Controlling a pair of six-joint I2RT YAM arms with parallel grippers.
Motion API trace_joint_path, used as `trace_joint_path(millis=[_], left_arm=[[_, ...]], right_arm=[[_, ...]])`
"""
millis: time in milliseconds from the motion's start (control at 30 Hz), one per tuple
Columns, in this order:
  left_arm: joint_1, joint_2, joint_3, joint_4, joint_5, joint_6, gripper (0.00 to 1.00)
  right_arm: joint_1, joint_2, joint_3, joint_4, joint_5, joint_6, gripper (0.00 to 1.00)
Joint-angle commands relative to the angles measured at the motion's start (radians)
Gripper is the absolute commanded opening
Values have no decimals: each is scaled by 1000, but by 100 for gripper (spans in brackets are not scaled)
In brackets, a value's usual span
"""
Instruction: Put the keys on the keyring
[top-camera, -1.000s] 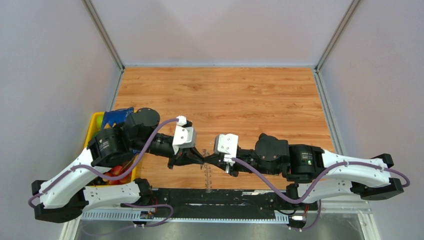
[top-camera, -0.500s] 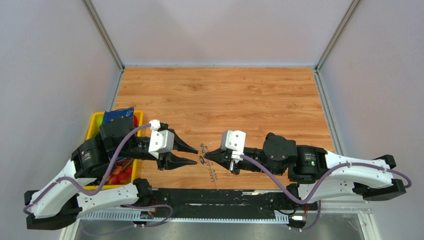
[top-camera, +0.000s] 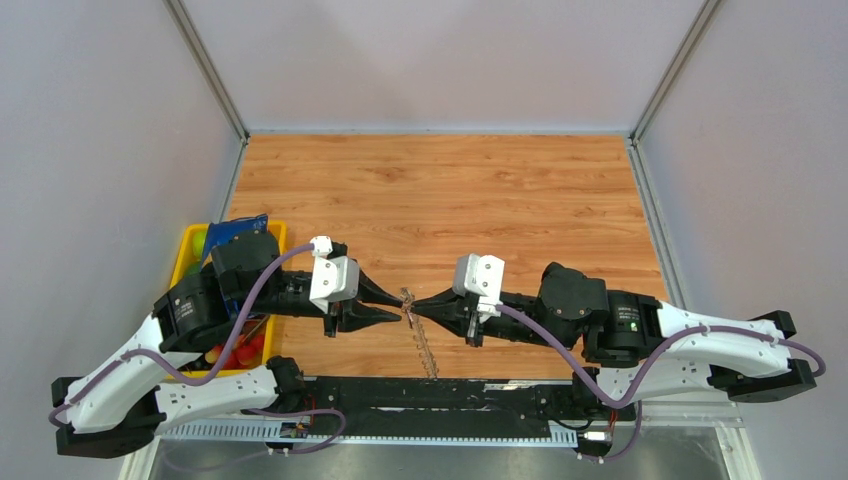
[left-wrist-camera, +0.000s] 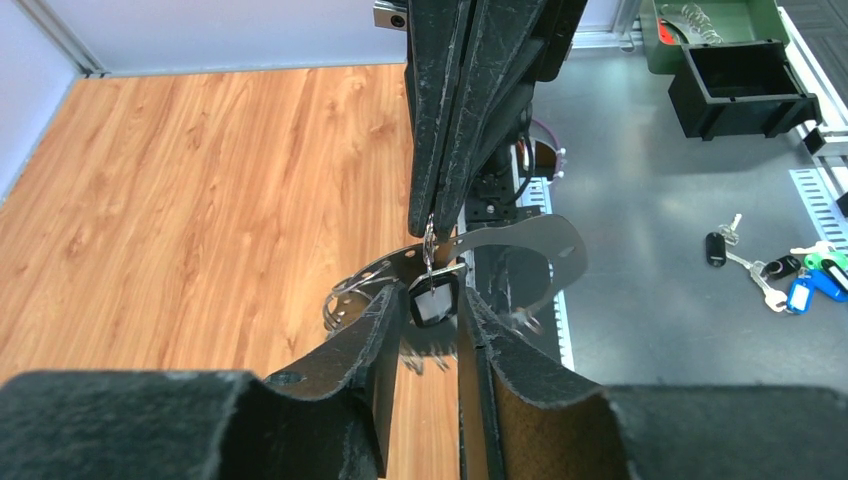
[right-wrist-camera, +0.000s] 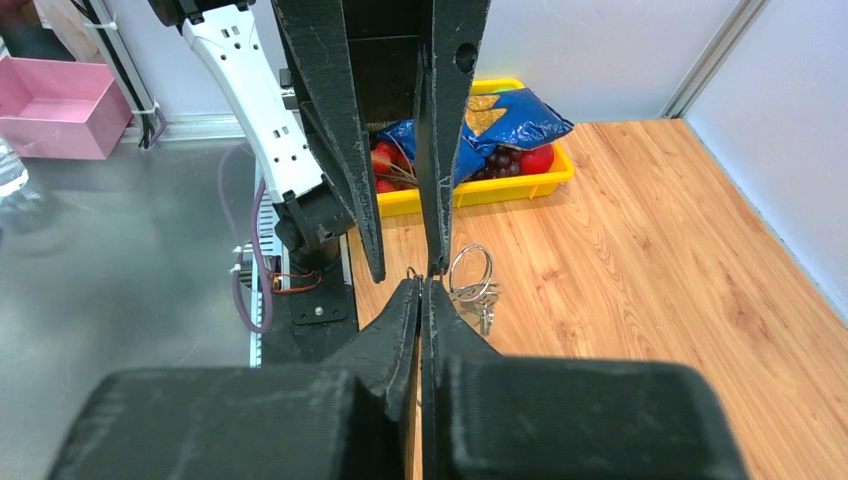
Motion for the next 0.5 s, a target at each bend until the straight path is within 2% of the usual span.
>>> trace_joint_path(millis=[0, 167, 467], left_arm=[[-3, 1, 1, 37, 10, -8, 31], [-3, 5, 3, 38, 10, -8, 24], [-3, 5, 2, 46, 3, -8, 23]], right_arm=[[-3, -25, 0, 83, 17, 15, 0], [-3, -27, -2, 89, 20, 14, 0], [-2, -25, -12, 101, 19, 18, 0]])
